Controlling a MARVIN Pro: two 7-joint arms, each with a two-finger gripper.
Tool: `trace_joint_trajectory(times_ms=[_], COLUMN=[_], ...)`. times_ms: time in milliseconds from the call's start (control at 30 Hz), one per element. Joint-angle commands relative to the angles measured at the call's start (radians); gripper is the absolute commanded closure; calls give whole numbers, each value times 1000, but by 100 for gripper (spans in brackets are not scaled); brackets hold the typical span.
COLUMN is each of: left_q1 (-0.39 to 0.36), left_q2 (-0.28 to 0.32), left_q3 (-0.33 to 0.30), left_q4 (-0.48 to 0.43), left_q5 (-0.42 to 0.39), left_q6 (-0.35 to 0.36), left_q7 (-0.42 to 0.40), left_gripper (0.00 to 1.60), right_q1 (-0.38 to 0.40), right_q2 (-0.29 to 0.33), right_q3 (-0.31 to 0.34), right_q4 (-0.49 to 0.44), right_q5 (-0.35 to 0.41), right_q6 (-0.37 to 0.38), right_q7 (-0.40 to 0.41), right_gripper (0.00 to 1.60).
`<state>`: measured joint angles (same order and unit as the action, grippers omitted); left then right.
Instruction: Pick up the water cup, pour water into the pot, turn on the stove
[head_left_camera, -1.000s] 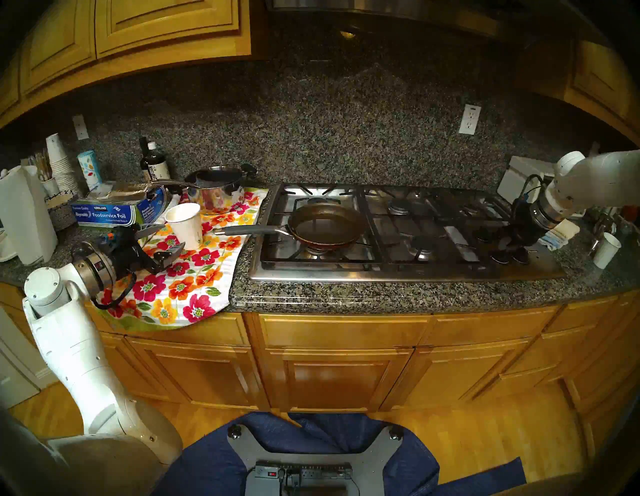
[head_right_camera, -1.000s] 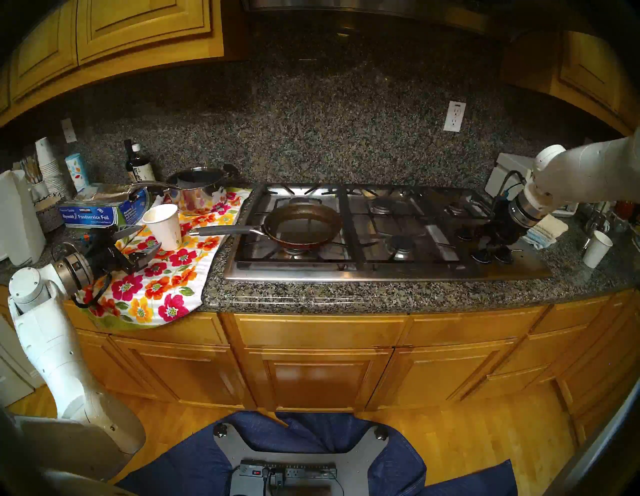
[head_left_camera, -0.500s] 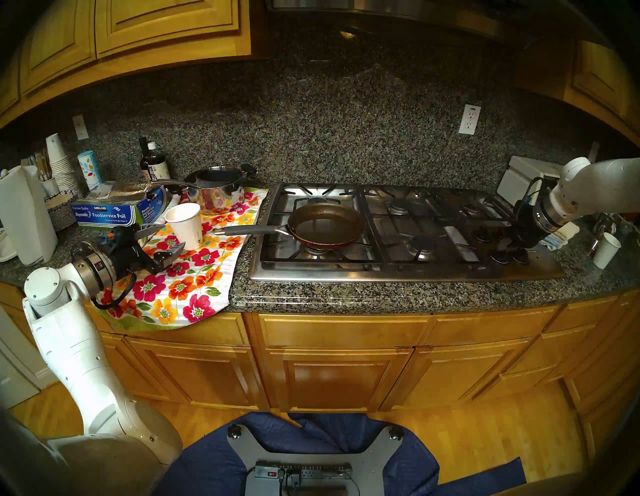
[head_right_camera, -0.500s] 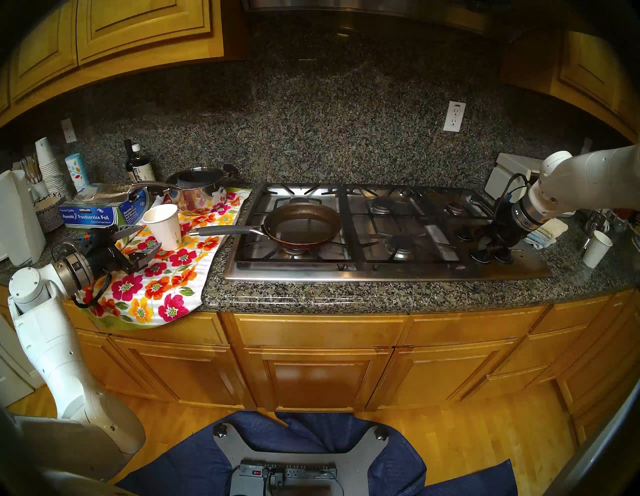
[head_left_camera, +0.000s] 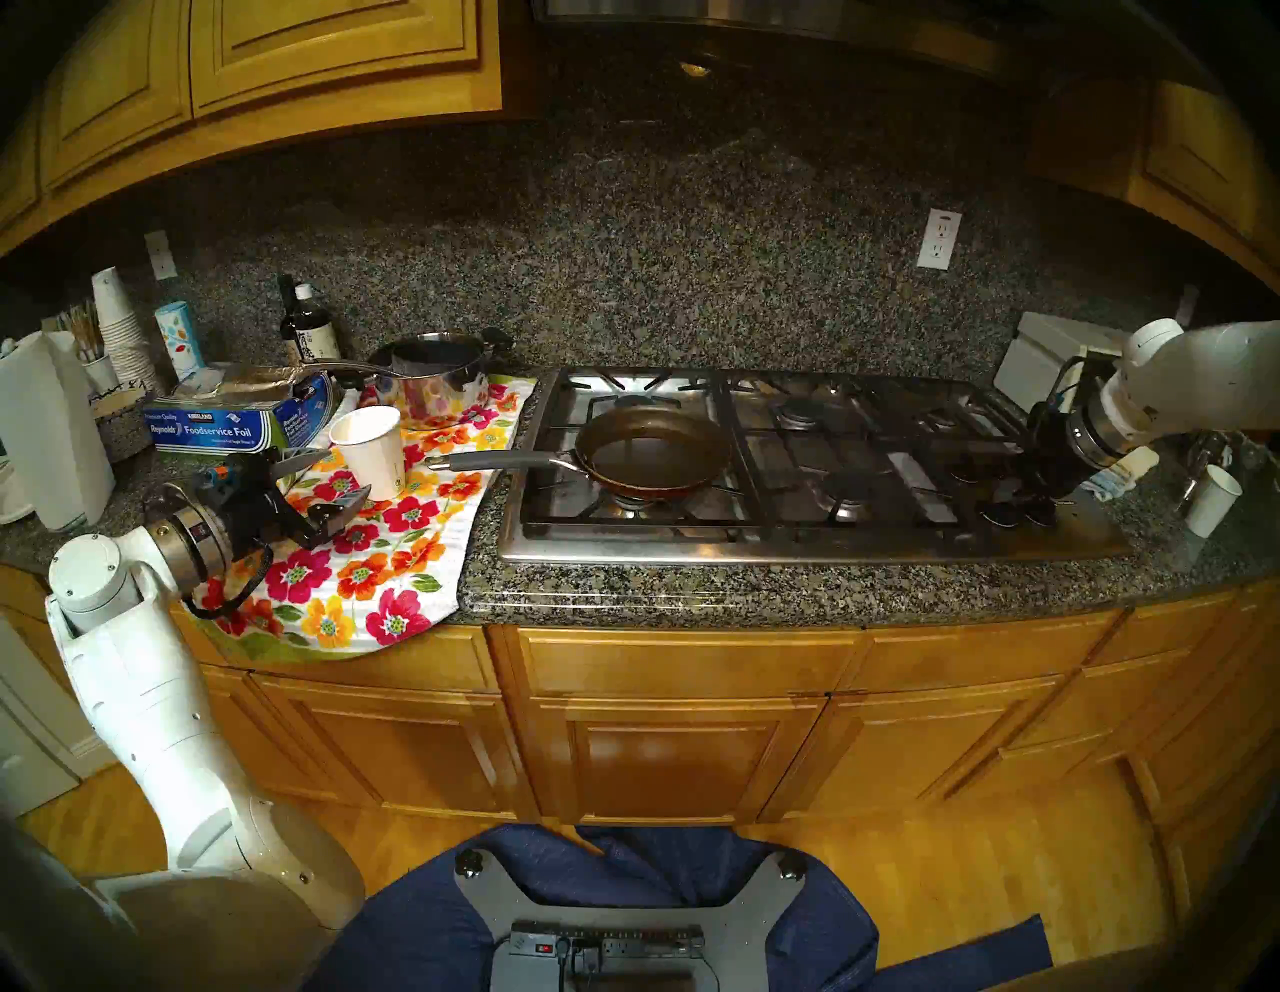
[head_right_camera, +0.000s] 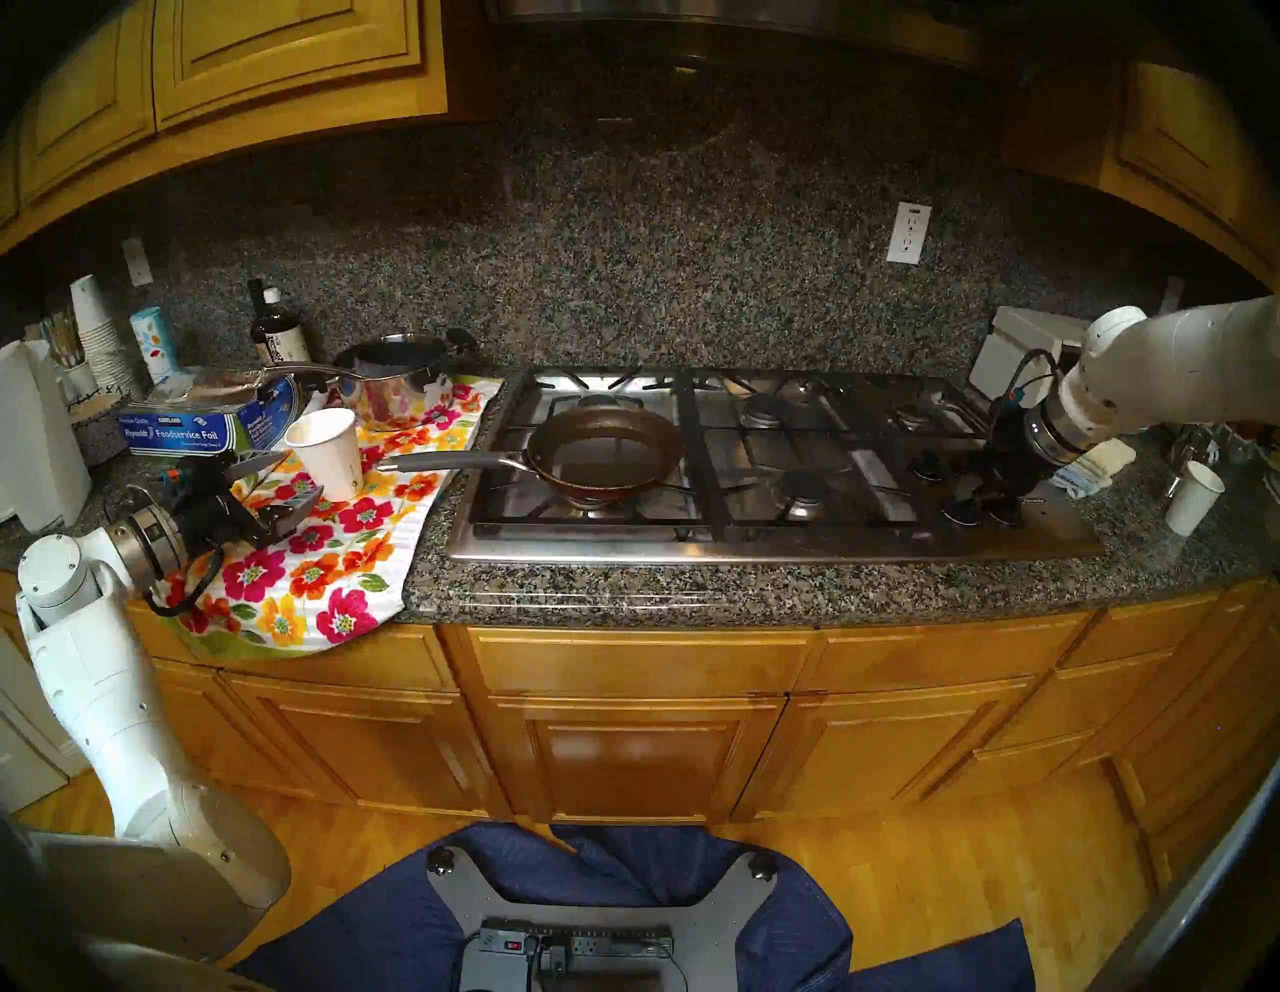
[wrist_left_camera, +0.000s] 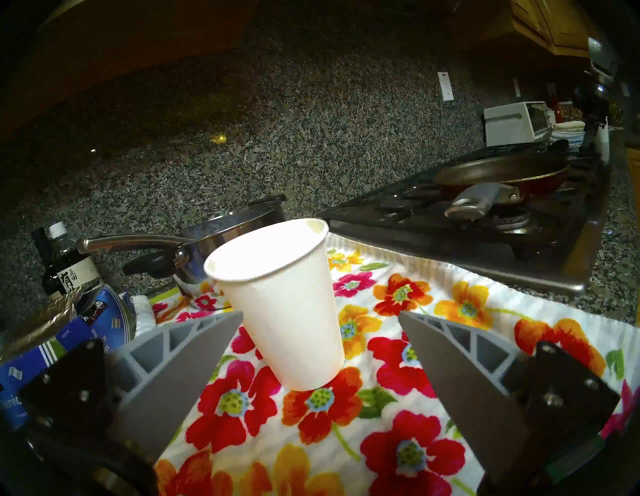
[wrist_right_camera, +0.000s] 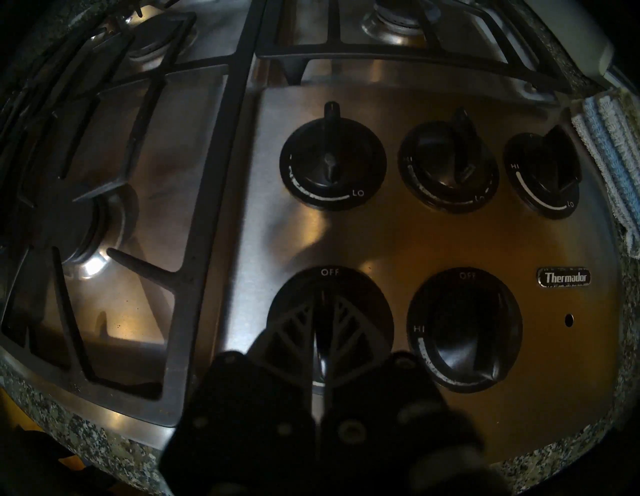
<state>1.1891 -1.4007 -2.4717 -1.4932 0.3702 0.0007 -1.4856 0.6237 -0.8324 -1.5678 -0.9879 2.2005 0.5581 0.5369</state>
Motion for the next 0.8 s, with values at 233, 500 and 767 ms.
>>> trace_joint_trajectory(times_ms=[233, 500, 767], left_q1=[-25, -24, -24], left_q2=[10, 10, 10], left_q3=[0, 0, 0], left_q4=[-20, -20, -20], left_q5=[-16, -16, -16], left_q6=[0, 0, 0], left_q7=[2, 2, 2], left_gripper=[0, 0, 0], right_q1=[-33, -39, -53], right_q2=[2, 9, -3], right_q3=[-61, -79, -104], right_q4=[-122, -137, -126], right_q5=[-157, -240, -331], right_q6=[-82, -224, -370], right_q7=[127, 175, 215], right_gripper=[160, 160, 160])
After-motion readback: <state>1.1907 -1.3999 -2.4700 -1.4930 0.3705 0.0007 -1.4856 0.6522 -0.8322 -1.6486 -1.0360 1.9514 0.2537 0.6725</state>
